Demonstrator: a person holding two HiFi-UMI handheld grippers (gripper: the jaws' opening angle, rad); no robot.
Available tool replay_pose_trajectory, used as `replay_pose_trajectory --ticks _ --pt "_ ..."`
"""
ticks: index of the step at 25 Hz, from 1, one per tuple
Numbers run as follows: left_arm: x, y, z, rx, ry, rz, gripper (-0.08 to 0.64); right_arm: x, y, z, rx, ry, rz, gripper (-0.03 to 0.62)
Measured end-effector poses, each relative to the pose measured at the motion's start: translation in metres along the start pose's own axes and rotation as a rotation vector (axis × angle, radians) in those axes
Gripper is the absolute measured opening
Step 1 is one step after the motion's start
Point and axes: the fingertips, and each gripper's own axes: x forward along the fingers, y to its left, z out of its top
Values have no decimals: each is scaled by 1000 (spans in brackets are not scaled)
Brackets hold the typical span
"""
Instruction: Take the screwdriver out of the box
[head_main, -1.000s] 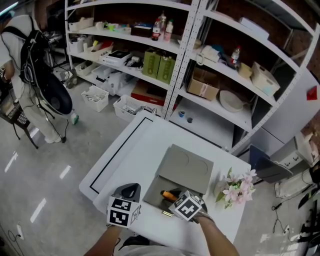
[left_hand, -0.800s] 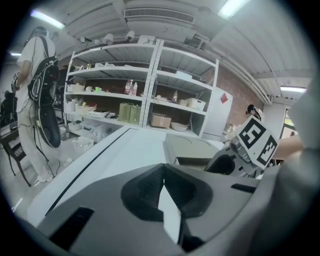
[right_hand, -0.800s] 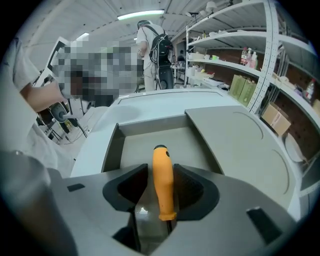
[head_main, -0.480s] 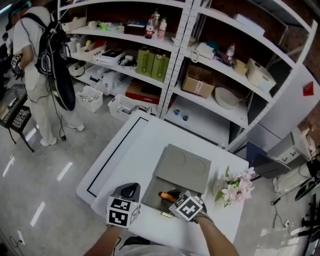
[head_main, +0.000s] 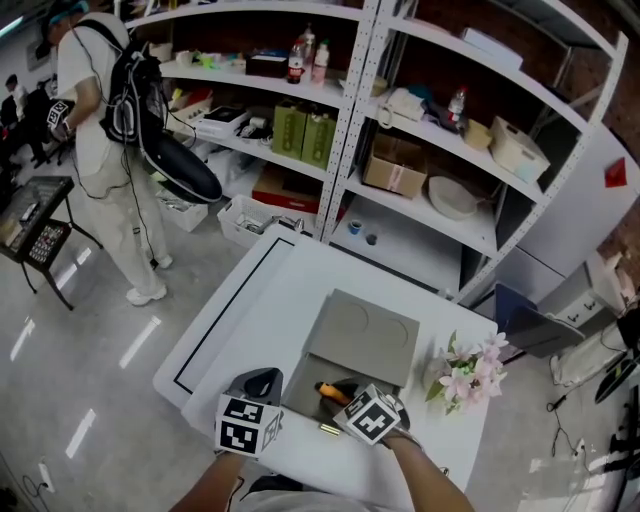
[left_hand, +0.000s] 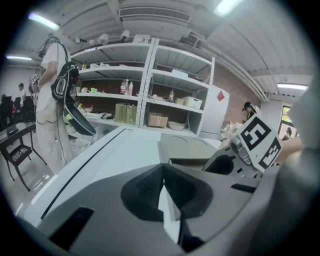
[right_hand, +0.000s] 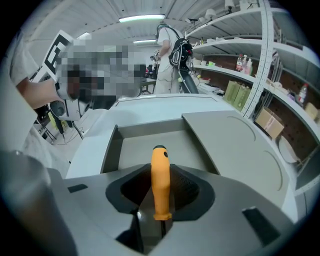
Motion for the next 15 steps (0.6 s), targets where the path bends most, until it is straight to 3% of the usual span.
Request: replay_pose_trajectory --ticks 15 --pt "-12 -44 11 43 -29 24 6 -72 -10 33 111 -300 -59 120"
